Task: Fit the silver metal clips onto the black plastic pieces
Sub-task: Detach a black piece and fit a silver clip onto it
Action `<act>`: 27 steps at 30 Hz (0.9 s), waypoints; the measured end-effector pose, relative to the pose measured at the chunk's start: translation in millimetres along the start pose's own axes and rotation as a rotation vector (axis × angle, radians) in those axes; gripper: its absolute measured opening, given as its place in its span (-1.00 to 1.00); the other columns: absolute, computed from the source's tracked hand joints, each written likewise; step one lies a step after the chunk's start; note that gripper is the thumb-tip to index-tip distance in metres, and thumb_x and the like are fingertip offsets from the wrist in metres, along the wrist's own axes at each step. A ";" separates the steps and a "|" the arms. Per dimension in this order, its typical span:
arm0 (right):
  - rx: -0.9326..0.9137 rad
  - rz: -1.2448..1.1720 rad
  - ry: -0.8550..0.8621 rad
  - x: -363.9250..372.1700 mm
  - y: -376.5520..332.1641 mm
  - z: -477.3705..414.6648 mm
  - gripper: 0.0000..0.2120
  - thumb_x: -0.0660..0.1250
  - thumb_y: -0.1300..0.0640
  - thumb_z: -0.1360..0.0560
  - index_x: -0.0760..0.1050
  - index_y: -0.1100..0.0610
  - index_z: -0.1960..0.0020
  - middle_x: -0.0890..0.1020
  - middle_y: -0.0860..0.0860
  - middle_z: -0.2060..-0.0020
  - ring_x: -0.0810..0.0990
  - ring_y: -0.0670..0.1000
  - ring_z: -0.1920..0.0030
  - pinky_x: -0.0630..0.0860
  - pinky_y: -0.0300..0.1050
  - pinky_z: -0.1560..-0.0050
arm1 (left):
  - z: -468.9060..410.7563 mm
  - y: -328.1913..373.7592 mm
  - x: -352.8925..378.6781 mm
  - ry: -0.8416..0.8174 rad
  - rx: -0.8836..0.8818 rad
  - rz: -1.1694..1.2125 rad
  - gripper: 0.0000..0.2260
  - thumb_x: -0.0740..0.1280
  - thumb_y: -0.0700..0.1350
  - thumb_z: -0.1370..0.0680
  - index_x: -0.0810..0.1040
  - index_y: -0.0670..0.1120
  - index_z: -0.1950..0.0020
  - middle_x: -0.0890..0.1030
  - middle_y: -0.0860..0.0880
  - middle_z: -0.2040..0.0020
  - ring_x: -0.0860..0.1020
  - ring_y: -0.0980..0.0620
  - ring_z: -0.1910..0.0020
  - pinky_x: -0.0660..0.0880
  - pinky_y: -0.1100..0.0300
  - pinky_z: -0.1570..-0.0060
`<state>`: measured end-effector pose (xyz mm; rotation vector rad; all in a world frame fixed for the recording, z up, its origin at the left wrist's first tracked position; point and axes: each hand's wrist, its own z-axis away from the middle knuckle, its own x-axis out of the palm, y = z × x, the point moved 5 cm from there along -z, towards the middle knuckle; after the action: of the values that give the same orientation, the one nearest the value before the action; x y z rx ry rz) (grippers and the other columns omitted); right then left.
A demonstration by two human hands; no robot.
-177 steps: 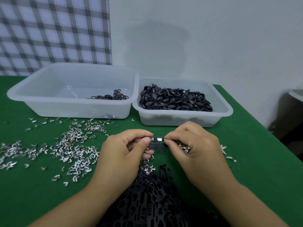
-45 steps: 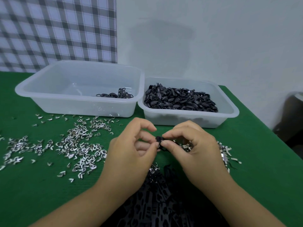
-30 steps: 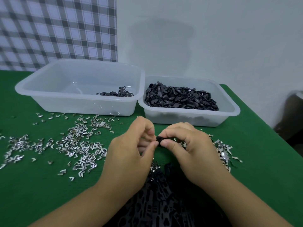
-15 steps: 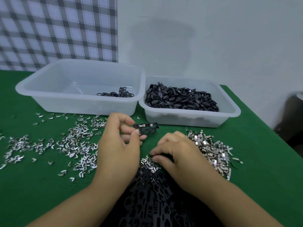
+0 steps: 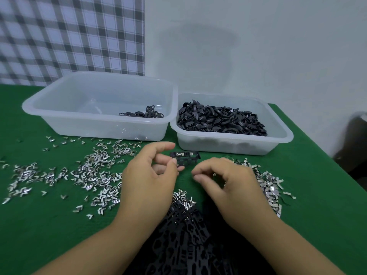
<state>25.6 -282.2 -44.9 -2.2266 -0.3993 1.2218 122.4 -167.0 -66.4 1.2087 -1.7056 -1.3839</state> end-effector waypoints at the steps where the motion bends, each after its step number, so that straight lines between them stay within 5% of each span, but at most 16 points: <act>1: -0.021 -0.007 0.082 -5.6 -0.2 0.0 -0.87 0.43 0.19 -0.40 0.60 -0.05 0.16 0.62 -0.18 0.25 0.55 -0.18 0.18 0.43 -0.34 0.12 | 0.5 0.3 1.1 -0.010 -0.012 0.024 -0.72 0.34 -0.32 -0.50 0.59 0.09 0.06 0.66 0.03 0.30 0.68 0.15 0.27 0.59 0.32 0.23; 9: -0.101 0.018 0.362 -21.9 -1.7 2.2 -0.81 0.45 0.25 -0.37 0.63 0.07 0.04 0.59 -0.16 0.27 0.56 -0.16 0.21 0.46 -0.37 0.09 | 5.0 4.8 7.1 -0.113 -0.006 0.074 -0.75 0.37 -0.34 -0.47 0.64 0.03 0.11 0.66 -0.01 0.31 0.69 0.09 0.28 0.61 0.28 0.22; 17: -0.120 0.064 0.338 -20.4 -2.3 1.4 -0.97 0.41 0.21 -0.38 0.62 0.12 0.19 0.54 -0.09 0.24 0.47 -0.05 0.13 0.38 -0.31 0.07 | 7.2 7.1 10.1 -0.162 -0.001 0.066 -0.74 0.36 -0.36 -0.47 0.65 0.02 0.13 0.67 -0.05 0.30 0.69 0.07 0.28 0.62 0.23 0.19; 27: -0.161 0.134 0.344 -18.2 -2.6 0.9 -0.92 0.49 0.29 -0.33 0.62 0.17 0.21 0.54 -0.03 0.27 0.47 -0.02 0.16 0.37 -0.32 0.09 | 8.8 9.5 12.1 -0.208 -0.007 0.119 -0.76 0.37 -0.40 -0.45 0.66 -0.05 0.12 0.66 -0.09 0.27 0.69 0.01 0.29 0.62 0.24 0.20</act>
<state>15.1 -289.0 -31.4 -2.5781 -0.2205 0.8685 107.4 -174.4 -60.5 0.9695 -1.8797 -1.4838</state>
